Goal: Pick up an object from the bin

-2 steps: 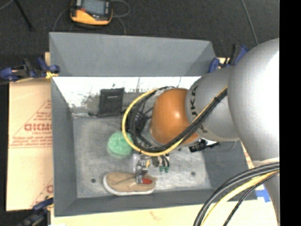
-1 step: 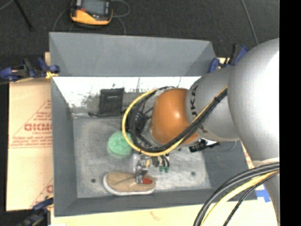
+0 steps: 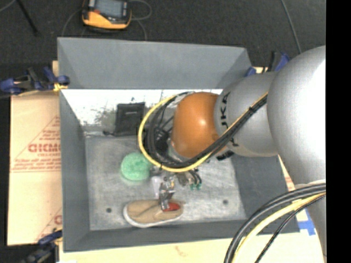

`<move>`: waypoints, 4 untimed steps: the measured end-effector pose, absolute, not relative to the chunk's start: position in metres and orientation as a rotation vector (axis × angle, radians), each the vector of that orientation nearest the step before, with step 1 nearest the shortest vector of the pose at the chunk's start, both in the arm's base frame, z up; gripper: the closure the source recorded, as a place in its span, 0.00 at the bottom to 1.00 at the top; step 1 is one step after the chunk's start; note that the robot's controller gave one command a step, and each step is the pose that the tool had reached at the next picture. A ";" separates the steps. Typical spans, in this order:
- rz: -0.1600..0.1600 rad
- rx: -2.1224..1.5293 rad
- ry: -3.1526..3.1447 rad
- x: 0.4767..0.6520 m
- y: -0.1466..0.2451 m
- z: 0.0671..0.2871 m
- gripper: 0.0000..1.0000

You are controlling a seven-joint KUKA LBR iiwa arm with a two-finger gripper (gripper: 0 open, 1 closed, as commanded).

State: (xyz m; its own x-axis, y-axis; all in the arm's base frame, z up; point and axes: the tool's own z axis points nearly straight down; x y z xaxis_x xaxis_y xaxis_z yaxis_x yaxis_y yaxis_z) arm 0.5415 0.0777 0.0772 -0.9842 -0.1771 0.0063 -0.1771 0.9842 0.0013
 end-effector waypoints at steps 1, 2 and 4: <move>-0.002 0.277 -3.123 0.542 0.078 0.077 1.00; 0.000 0.271 -3.125 0.540 0.076 0.116 1.00; 0.001 0.270 -3.136 0.536 0.075 0.233 1.00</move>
Offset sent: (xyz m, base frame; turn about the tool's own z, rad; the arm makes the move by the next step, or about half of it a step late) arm 0.0016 -0.0022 0.0764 0.0060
